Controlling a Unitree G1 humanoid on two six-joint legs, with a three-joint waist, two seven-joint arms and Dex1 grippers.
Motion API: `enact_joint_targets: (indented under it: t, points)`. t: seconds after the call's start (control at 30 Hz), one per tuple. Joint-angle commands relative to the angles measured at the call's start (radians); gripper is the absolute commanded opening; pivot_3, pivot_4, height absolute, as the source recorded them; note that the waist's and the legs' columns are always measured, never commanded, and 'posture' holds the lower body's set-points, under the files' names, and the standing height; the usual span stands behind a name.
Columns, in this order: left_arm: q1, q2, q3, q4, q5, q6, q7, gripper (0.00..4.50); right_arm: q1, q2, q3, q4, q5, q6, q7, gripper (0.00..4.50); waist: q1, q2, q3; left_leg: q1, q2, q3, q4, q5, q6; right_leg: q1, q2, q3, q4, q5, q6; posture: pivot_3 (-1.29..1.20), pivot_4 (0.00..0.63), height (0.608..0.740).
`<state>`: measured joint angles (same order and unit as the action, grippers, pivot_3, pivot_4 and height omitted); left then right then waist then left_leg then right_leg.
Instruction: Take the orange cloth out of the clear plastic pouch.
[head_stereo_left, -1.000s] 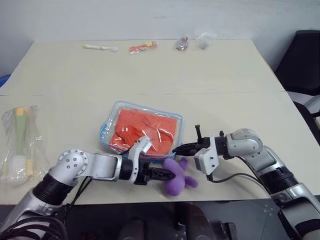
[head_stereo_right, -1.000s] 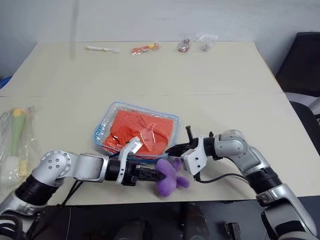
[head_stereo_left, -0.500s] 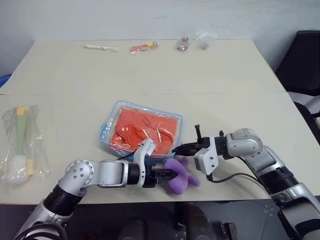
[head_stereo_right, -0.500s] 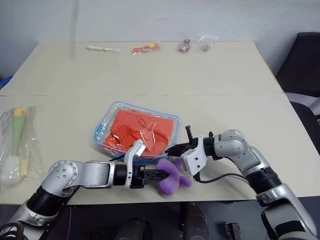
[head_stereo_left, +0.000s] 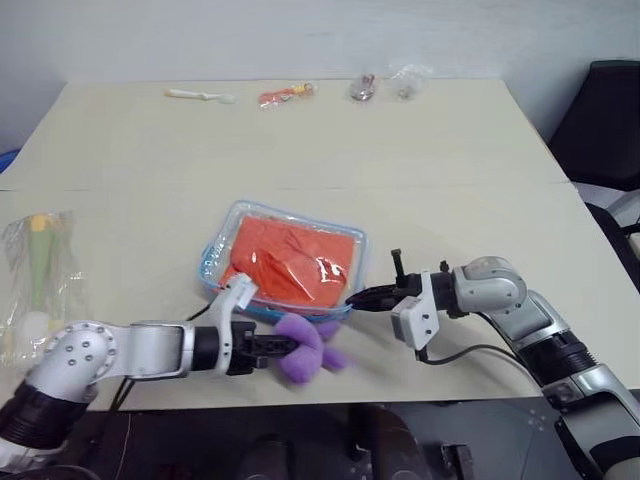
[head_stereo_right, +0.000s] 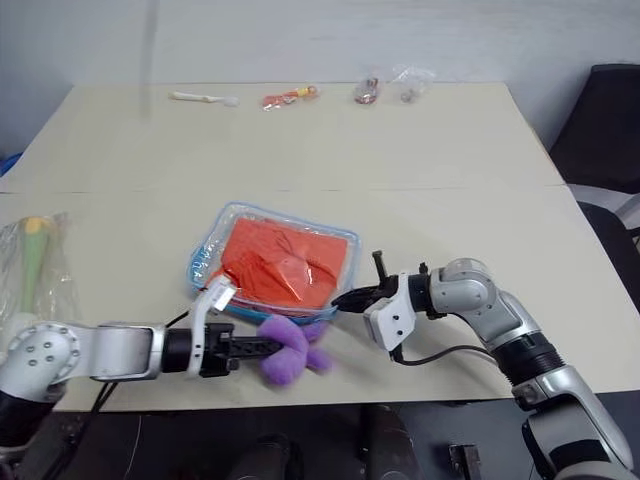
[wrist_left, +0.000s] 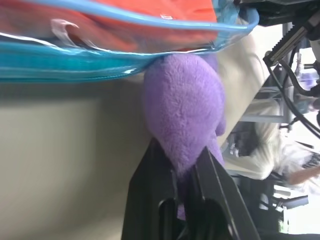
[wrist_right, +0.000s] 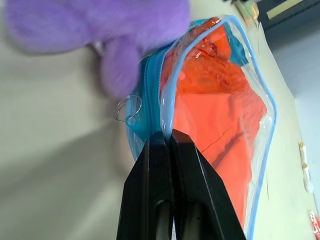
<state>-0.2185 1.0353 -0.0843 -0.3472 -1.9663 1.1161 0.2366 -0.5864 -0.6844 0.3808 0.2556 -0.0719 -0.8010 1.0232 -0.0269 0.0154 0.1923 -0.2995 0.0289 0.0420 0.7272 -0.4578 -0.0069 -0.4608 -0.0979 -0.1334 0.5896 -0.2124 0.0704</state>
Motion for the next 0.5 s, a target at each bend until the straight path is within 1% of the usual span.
enact_joint_targets:
  t: [0.03,0.13,0.23,0.3,0.37,0.5]
  points:
    - [0.057,0.078,0.091,-0.057,-0.006,0.008,-0.109,0.03,-0.024,-0.01,-0.038,0.016,0.005,-0.029,-0.021,0.0,-0.001,0.0,0.0,0.0,0.0,0.0,0.0,0.0,0.0,0.0,0.0,0.0,0.0,0.0,0.0,0.0,0.15,0.74]
    - [0.12,0.13,0.125,-0.09,-0.006,-0.011,-0.145,0.03,-0.028,-0.005,-0.037,0.03,0.017,-0.035,-0.025,0.0,-0.002,0.001,0.001,0.0,0.0,0.0,-0.002,0.0,0.0,0.0,0.001,0.0,-0.001,0.0,0.0,0.0,0.15,0.74]
    - [0.187,0.151,0.148,-0.127,-0.006,-0.031,-0.15,0.03,-0.016,0.011,-0.031,-0.011,0.086,0.031,-0.002,0.0,-0.002,0.001,0.001,0.0,0.0,0.0,-0.002,0.0,-0.001,0.0,0.0,0.0,-0.001,0.0,0.0,0.0,0.15,0.74]
    - [0.237,0.173,0.177,-0.13,-0.006,-0.04,-0.154,0.03,-0.021,0.009,-0.03,0.003,0.069,0.016,-0.004,0.0,-0.003,0.002,0.001,0.0,0.0,0.001,-0.004,0.0,-0.001,-0.001,0.001,0.0,-0.001,0.0,0.0,0.0,0.15,0.74]
    - [0.289,0.196,0.22,-0.123,-0.006,-0.048,-0.163,0.03,-0.026,0.004,-0.031,0.021,0.055,-0.002,-0.004,0.0,-0.003,0.002,0.001,0.001,0.0,0.001,-0.004,0.001,-0.001,-0.001,0.001,0.0,-0.001,0.0,-0.001,0.0,0.15,0.74]
    - [0.386,0.246,0.35,-0.055,-0.006,-0.023,-0.186,0.03,-0.027,-0.003,-0.036,0.04,0.067,-0.011,0.005,0.0,-0.002,0.002,0.001,0.001,0.0,0.001,-0.005,0.001,-0.002,-0.002,0.002,0.0,-0.001,-0.001,-0.001,0.0,0.15,0.74]
